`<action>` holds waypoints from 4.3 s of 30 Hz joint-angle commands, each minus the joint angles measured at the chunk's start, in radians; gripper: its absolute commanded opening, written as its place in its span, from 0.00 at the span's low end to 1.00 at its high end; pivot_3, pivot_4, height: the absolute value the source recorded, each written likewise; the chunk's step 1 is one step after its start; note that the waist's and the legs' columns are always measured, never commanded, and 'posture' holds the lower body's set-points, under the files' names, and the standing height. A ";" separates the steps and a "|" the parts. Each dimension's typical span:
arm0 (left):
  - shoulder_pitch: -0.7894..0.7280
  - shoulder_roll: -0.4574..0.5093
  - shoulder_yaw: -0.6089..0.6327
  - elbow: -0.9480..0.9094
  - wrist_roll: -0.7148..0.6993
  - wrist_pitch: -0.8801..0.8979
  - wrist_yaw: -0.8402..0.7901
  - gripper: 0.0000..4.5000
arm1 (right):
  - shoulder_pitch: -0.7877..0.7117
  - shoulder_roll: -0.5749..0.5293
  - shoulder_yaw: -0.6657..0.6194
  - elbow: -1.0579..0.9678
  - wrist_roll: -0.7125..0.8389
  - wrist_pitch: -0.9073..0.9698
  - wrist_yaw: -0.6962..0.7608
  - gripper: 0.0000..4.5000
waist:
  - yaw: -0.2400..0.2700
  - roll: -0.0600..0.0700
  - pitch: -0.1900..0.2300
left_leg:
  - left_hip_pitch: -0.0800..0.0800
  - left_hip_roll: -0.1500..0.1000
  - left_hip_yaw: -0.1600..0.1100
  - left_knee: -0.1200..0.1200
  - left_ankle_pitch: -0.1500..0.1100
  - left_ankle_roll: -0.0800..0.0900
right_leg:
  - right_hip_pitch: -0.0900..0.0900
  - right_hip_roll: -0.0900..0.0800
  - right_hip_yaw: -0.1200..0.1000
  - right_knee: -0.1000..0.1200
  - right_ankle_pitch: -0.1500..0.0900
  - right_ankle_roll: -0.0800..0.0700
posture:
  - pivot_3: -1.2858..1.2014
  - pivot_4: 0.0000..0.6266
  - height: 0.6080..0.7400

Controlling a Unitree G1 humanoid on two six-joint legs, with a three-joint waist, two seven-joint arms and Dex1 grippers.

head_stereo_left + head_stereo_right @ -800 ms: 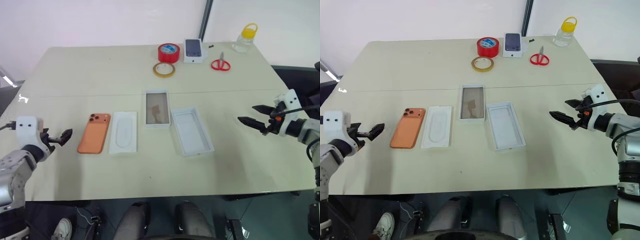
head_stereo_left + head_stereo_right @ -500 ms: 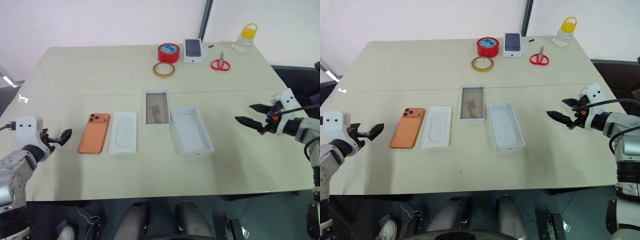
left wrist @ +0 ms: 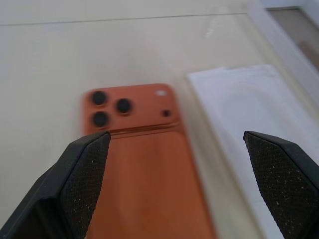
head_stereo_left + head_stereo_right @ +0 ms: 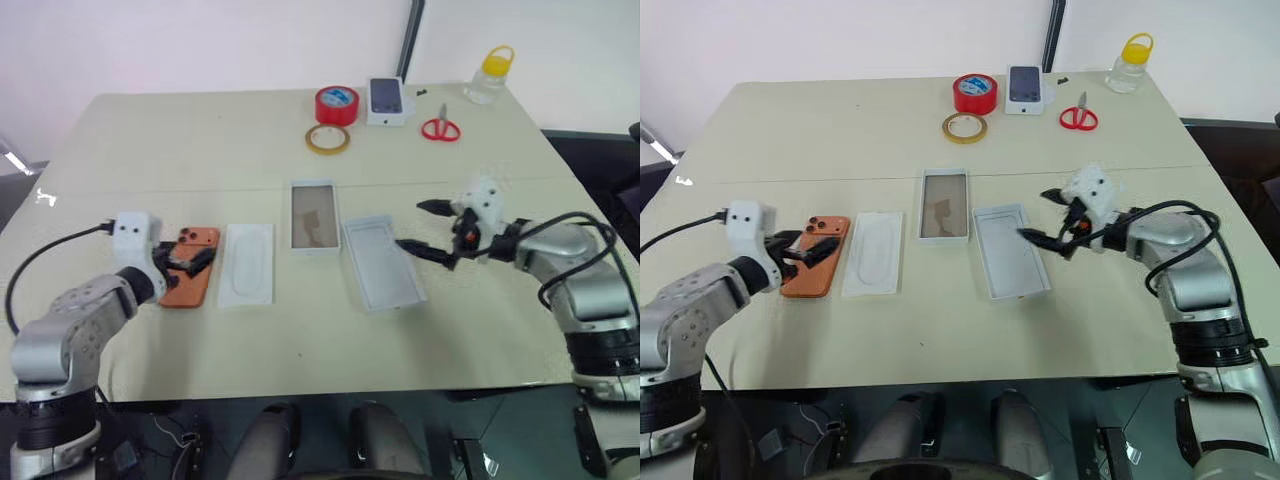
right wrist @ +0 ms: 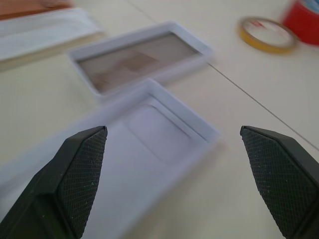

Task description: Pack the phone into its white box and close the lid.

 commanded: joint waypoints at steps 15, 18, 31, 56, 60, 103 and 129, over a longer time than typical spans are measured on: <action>-0.149 -0.231 0.159 -0.057 -0.097 0.488 0.238 1.00 | 0.036 0.061 0.115 -0.220 0.018 0.026 -0.011 0.99 | 0.001 -0.001 0.000 | 0.000 0.000 0.000 0.001 0.001 -0.001 | 0.000 0.000 0.000 0.000 0.000 0.000 | 0.52 0.24 1.00; -0.155 -0.252 0.171 -0.063 -0.088 0.528 0.250 1.00 | 0.030 0.063 0.120 -0.215 0.017 0.019 -0.002 0.99 | -0.001 -0.001 0.000 | 0.000 -0.001 0.000 0.001 0.001 -0.001 | 0.001 0.000 0.000 0.000 0.000 0.000 | 0.52 0.24 1.00; -0.188 -0.341 0.205 -0.026 -0.019 0.531 0.268 0.66 | 0.044 0.071 0.130 -0.227 -0.006 0.008 -0.023 1.00 | 0.003 -0.001 0.000 | 0.000 -0.001 0.000 0.001 0.001 -0.001 | 0.001 0.000 0.000 0.000 0.000 0.000 | 0.52 0.24 1.00; -0.366 -0.377 0.511 0.034 -0.023 0.530 0.238 0.00 | -0.157 0.214 0.356 -0.030 -0.237 -0.059 -0.103 1.00 | -0.001 -0.002 0.000 | 0.000 -0.001 0.000 0.001 0.001 -0.002 | 0.000 0.000 -0.001 0.000 0.000 0.000 | 0.52 0.24 1.00; -0.378 -0.366 0.484 0.039 -0.016 0.520 0.236 0.00 | -0.253 0.288 0.416 0.182 -0.295 -0.128 -0.083 1.00 | -0.002 -0.002 0.000 | 0.000 -0.001 0.000 0.001 0.001 -0.003 | 0.000 0.000 -0.001 0.000 0.000 0.000 | 0.52 0.24 1.00; -0.264 -0.498 0.342 -0.108 -0.189 0.560 0.324 0.00 | -0.027 0.103 0.224 -0.185 -0.125 -0.009 0.161 0.65 | 0.001 -0.003 0.001 | 0.000 -0.001 -0.001 0.001 0.002 -0.003 | 0.001 0.000 -0.001 -0.001 0.000 0.000 | 0.52 0.24 1.00; -0.192 -0.629 0.181 -0.155 -0.228 0.560 0.459 0.42 | -0.006 0.085 0.226 -0.170 -0.115 -0.024 0.096 0.66 | 0.002 -0.003 0.001 | 0.000 0.000 -0.001 0.001 0.002 -0.003 | 0.001 0.001 -0.001 0.000 0.000 0.000 | 0.52 0.24 1.00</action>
